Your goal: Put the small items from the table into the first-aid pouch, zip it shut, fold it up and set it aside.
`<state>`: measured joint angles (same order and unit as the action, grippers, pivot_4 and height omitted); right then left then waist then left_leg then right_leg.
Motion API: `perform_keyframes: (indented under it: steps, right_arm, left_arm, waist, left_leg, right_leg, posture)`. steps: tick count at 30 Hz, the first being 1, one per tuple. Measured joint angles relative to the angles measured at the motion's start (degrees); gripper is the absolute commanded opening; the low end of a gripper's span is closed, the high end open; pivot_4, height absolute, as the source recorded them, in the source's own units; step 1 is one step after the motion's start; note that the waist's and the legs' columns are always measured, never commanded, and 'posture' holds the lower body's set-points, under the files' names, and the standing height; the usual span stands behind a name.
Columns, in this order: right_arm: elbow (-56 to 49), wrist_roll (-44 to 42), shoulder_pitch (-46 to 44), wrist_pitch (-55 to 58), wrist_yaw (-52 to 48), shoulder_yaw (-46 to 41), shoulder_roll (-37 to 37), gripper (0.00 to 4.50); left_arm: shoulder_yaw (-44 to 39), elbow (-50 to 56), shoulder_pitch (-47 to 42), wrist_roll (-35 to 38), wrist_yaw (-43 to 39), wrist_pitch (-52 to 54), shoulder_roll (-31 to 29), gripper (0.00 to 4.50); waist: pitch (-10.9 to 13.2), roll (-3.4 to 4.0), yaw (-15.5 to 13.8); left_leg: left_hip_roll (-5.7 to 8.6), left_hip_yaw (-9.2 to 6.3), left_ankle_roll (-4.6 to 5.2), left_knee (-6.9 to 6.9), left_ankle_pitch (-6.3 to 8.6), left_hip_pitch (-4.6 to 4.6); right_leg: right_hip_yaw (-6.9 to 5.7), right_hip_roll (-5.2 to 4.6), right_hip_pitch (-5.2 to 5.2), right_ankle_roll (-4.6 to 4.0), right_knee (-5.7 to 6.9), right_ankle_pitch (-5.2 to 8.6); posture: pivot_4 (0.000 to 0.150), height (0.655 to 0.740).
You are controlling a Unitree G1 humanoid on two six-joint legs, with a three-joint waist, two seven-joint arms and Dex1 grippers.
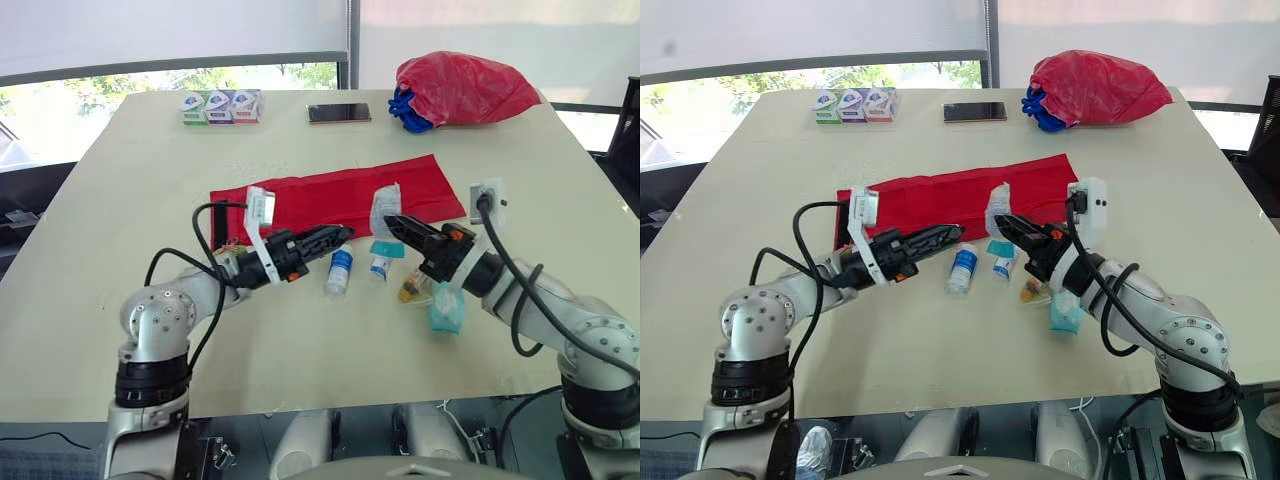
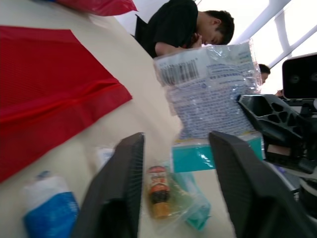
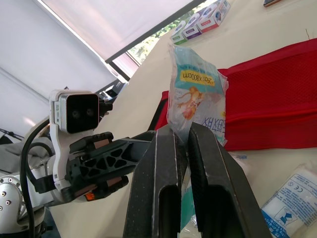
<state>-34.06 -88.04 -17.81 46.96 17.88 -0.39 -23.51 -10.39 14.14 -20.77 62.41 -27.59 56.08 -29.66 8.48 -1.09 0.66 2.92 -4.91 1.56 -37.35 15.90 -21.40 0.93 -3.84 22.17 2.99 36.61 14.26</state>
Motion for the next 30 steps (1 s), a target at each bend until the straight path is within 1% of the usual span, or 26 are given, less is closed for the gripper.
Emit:
perform_keyframes:
  steps: [1, 2, 3, 4, 8, 11, 12, 15, 18, 20, 26, 29, 30]
  right_arm:
    - [0.15, -0.21, 0.25, -0.13, -0.03, -0.07, -0.15, 0.00]
    - [0.38, -0.31, 0.67, -0.20, -0.10, -0.14, -0.56, 0.00]
    - [0.49, -0.36, 1.05, -0.22, -0.16, -0.19, -0.95, 0.00]
    - [0.53, -0.49, 1.59, -0.24, -0.39, -0.37, -1.34, 0.00]
    - [0.60, -1.35, 3.04, -0.35, -1.41, -0.75, -3.25, 0.00]
    - [0.53, -2.21, 4.12, -0.70, -1.89, -1.19, -4.22, 0.00]
    - [-0.07, -3.00, 5.15, -0.88, -2.51, -1.80, -5.32, 0.00]
    - [-1.88, -4.85, 7.79, -1.02, -3.78, -3.30, -8.28, 0.00]
    - [-2.44, -5.60, 9.17, -1.29, -4.76, -4.78, -10.44, 0.00]
    - [-2.72, -6.17, 9.52, -2.08, -5.14, -5.24, -10.88, 0.00]
    - [-3.47, -8.92, 9.55, -4.46, -5.84, -5.23, -10.53, 0.00]
    - [-3.50, -10.37, 9.49, -5.32, -5.99, -4.87, -9.85, 0.00]
    - [-3.50, -10.42, 9.49, -5.37, -6.00, -4.77, -9.91, 0.00]
  left_arm:
    - [0.26, -0.71, -0.30, -2.02, -0.69, -1.24, -0.92, 4.15]
    - [1.55, -1.82, -1.00, -5.63, -1.86, -3.44, -2.72, 4.45]
    - [2.67, -2.79, -1.55, -8.95, -2.88, -5.58, -4.28, 4.45]
    - [4.52, -4.69, -2.34, -13.97, -4.13, -9.08, -6.28, 4.45]
    - [9.97, -12.18, -4.42, -29.81, -6.88, -20.53, -10.43, 4.45]
    - [13.26, -16.36, -5.55, -37.12, -8.53, -25.89, -11.70, 4.45]
    - [14.93, -18.43, -6.04, -41.06, -8.94, -28.49, -12.81, 4.45]
    - [16.35, -22.41, -6.03, -47.91, -9.60, -32.82, -15.73, 4.45]
    - [16.41, -23.90, -6.01, -52.67, -9.73, -36.40, -17.23, 4.45]
    - [16.05, -24.03, -5.74, -54.33, -9.64, -37.54, -17.40, 4.45]
    - [15.28, -24.25, -4.02, -55.80, -10.75, -38.76, -17.08, 4.45]
    - [15.75, -26.21, -4.44, -57.65, -11.19, -41.05, -15.71, 4.45]
    - [16.17, -27.25, -4.79, -58.56, -11.34, -42.18, -15.66, 3.92]
  waist:
    - [0.00, 0.00, 0.02]
    - [0.00, 0.00, -0.03]
    - [0.01, 0.01, -0.04]
    - [0.01, 0.02, -0.06]
    - [-0.01, -0.01, -0.03]
    - [0.00, -0.01, -0.04]
    - [0.00, -0.02, -0.05]
    - [0.02, -0.06, -0.02]
    - [0.04, -0.10, -0.05]
    - [0.04, -0.10, -0.06]
    - [0.04, -0.11, -0.03]
    - [0.03, -0.12, -0.18]
    - [0.02, -0.16, -0.17]
  left_leg:
    - [0.00, 0.00, 0.00, 0.01, 0.00, 0.00]
    - [0.00, 0.00, 0.00, 0.01, 0.00, 0.00]
    - [0.00, 0.01, 0.00, 0.02, 0.00, -0.01]
    - [0.01, 0.02, 0.01, 0.04, 0.00, -0.02]
    - [0.00, 0.04, 0.01, 0.05, 0.00, -0.35]
    - [0.00, 0.02, 0.01, 0.05, 0.00, -0.45]
    - [0.00, 0.01, 0.02, 0.05, 0.00, -0.46]
    - [0.00, 0.00, 0.08, 0.07, 0.04, -0.46]
    - [-0.01, 0.00, 0.29, 0.05, 0.15, -0.46]
    - [-0.02, -0.03, 0.30, 0.05, 0.15, -0.46]
    - [-0.05, -0.09, 0.30, 0.05, 0.15, -0.47]
    - [-0.05, -0.12, 0.30, 0.02, 0.15, -0.46]
    - [-0.04, -0.12, 0.30, 0.01, 0.15, -0.46]
  right_leg:
    - [0.01, 0.01, 0.00, 0.00, -0.01, 0.00]
    - [0.00, 0.01, 0.00, 0.00, -0.01, 0.00]
    - [0.01, 0.02, 0.02, 0.00, -0.03, 0.00]
    - [0.02, 0.02, 0.02, 0.00, -0.04, 0.00]
    - [0.06, -0.01, 0.41, 0.01, -0.05, -0.02]
    - [0.02, -0.10, 0.44, 0.01, -0.06, -0.02]
    - [0.02, -0.13, 0.44, 0.01, -0.07, -0.02]
    - [0.01, -0.19, 0.44, 0.02, -0.09, -0.02]
    - [0.02, -0.29, 0.43, 0.03, -0.08, -0.03]
    - [0.03, -0.31, 0.43, 0.03, -0.08, -0.03]
    - [0.05, -0.32, 0.43, 0.03, -0.07, -0.03]
    - [0.04, -0.33, 0.43, 0.03, -0.06, -0.03]
    - [0.04, -0.32, 0.43, 0.03, -0.06, -0.03]
  posture:
    - [0.150, 0.7400]
    - [0.150, 0.7400]
    - [0.150, 0.7400]
    - [0.150, 0.7400]
    - [0.150, 0.7400]
    - [0.150, 0.7400]
    - [0.150, 0.7400]
    - [0.150, 0.7400]
    - [0.150, 0.7400]
    - [0.150, 0.7400]
    - [0.150, 0.7400]
    - [0.150, 0.7400]
    - [0.150, 0.7400]
